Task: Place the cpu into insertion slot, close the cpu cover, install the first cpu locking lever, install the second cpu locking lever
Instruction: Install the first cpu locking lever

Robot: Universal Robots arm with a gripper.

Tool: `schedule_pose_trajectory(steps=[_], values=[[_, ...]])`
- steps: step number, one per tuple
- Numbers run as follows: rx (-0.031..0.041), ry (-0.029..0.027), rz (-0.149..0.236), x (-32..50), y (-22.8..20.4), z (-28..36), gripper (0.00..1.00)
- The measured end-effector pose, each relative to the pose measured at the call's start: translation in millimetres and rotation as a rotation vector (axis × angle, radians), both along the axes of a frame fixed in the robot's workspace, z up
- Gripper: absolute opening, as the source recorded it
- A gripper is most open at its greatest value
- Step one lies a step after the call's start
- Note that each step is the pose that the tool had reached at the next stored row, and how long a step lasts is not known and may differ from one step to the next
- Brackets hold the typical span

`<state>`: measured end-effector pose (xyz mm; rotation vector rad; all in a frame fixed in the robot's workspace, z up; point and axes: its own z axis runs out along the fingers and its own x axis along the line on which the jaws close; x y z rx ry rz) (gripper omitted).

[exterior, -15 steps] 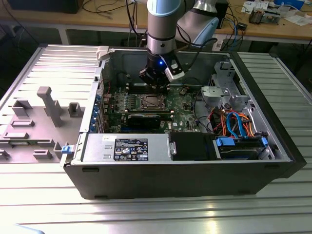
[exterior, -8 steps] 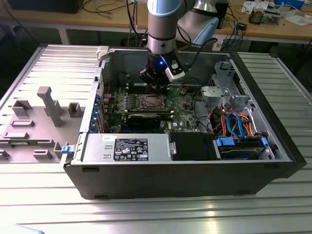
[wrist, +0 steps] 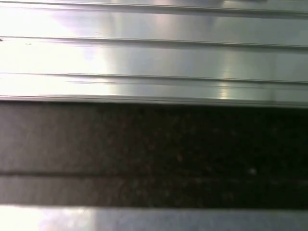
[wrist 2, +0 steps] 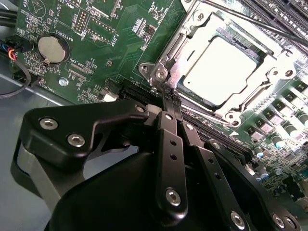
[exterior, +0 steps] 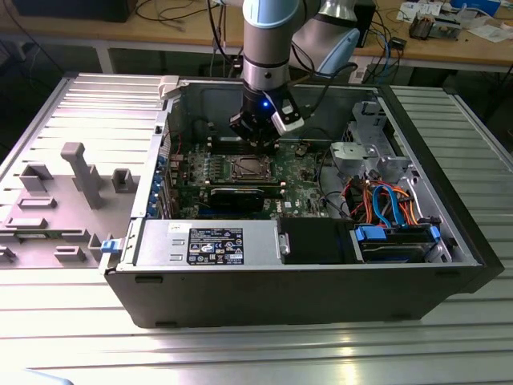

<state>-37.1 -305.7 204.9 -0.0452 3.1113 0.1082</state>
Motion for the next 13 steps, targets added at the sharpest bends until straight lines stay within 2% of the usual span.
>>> schedule_pose_trajectory(steps=[3,13], values=[[-0.0003,0.0000,0.000,0.0,0.0,1.7,0.11],[-0.0047,0.0002,0.000,1.3,-0.1,0.8,0.11]])
